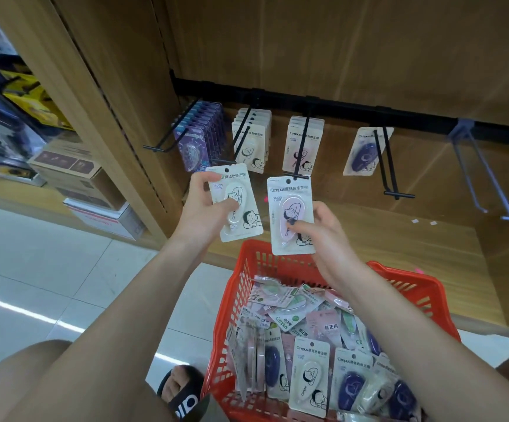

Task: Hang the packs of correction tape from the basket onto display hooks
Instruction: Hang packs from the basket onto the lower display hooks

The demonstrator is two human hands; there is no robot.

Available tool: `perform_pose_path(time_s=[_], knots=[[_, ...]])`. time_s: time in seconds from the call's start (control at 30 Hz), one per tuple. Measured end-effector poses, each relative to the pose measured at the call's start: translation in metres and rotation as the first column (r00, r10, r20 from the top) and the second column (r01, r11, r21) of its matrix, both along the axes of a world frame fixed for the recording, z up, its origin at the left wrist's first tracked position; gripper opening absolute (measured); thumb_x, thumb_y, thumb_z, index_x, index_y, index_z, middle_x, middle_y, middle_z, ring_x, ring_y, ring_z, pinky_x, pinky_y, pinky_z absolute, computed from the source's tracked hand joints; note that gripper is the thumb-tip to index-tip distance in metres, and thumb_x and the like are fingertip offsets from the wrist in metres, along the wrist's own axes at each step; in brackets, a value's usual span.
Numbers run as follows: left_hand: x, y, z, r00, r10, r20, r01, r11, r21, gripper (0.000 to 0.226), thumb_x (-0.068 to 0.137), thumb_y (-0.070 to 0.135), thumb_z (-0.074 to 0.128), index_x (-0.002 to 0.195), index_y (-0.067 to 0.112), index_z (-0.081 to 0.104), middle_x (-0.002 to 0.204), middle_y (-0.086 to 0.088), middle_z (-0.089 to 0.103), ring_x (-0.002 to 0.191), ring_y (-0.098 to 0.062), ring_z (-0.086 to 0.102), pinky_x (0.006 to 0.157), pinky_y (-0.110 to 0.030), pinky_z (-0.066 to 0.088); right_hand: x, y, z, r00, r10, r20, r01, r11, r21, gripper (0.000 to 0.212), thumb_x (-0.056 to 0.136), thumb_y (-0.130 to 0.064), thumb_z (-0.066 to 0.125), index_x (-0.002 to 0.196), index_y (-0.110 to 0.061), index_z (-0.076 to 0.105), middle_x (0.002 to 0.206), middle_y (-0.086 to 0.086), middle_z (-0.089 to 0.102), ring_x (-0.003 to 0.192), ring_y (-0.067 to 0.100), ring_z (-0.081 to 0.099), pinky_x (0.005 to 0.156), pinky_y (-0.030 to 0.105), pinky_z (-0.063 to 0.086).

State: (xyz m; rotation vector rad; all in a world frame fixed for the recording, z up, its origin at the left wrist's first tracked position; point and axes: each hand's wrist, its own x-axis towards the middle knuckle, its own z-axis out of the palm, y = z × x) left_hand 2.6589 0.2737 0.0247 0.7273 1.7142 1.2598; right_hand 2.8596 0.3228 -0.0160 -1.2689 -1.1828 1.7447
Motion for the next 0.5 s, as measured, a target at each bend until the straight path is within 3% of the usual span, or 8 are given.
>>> perform_pose_path(time_s=[0.13,0.5], knots=[[0.002,-0.003,0.000,0.999,-0.033,-0.014,0.033,0.999,0.002,0.048,0.096,0.003,0.068,0.123,0.023,0.033,0.111,0.002,0.075,0.084,-0.020,0.080,0.078,-0.050,0.065,0.004,-0.001,-0.001,0.999,-0.014,0.039,0.012,0.999,0.046,0.026,0.094,0.002,0.064,0.114,-0.015,0.064,0.107,0.000,0.079,0.101,0.022,0.074,0.083,0.038,0.055],[-0.006,0.007,-0.007,0.992,0.035,-0.118,-0.030,0.999,0.044,0.041,0.097,0.008,0.070,0.122,0.024,0.041,0.116,0.008,0.070,0.089,-0.011,0.078,0.075,-0.046,0.066,-0.003,0.001,-0.003,0.997,-0.065,0.042,0.061,0.993,0.099,0.018,0.099,-0.010,0.065,0.115,-0.018,0.064,0.107,-0.006,0.079,0.100,0.011,0.075,0.089,0.036,0.055]])
